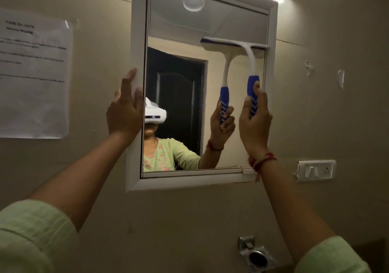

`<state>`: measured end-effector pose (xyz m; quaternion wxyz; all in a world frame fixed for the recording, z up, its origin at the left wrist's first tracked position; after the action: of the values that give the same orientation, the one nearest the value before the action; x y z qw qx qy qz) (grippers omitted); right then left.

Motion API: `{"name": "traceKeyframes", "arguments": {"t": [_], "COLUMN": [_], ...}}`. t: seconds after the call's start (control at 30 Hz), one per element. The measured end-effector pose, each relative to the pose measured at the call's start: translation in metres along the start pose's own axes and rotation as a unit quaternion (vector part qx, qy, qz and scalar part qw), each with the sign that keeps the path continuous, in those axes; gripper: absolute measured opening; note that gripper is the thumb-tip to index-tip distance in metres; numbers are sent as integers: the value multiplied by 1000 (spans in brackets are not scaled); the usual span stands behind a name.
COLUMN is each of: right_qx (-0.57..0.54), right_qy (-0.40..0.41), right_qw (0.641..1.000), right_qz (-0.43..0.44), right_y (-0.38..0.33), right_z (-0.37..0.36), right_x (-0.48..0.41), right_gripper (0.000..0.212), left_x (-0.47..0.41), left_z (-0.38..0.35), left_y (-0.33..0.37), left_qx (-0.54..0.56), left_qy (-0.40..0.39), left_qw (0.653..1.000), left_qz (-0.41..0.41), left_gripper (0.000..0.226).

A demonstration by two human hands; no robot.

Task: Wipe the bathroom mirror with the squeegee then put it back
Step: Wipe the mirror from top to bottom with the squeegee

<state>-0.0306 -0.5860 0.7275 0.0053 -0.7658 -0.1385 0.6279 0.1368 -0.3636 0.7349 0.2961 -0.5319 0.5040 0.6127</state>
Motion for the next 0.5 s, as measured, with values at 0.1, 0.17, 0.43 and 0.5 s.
{"name": "traceKeyframes", "arguments": {"t": [0.1,0.17,0.43,0.5], "right_qx": [2,2,-17,-12], "right_qy": [9,5,-6,3], "right_qw": [1000,1000,1000,1000], "right_qz": [-4,-7,-9,-6], "right_y": [1,5,11,8], "right_z": [-1,4,10,4], "right_x": [-3,14,38,24], "right_gripper": [42,42,42,40], "left_x": [-1,-1,-2,-2], "left_z": [-2,-2,-2,-2], "left_y": [0,0,-2,-3], "left_qx": [-7,-4,3,3], "left_qy": [5,5,11,9], "left_qw": [1000,1000,1000,1000], "left_qz": [0,-2,-1,-2], "left_gripper": [41,41,41,41]}}
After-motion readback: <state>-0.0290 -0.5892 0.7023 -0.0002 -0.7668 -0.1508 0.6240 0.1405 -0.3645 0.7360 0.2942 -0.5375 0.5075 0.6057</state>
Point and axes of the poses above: each hand's wrist, its own x-axis away from the middle knuckle, its own z-axis out of the back of the hand, y = z × x, the point moved 1 cm from there along -x, towards the middle knuckle, and after that the axes turned 5 degrees about z, right-handed, at the moved point
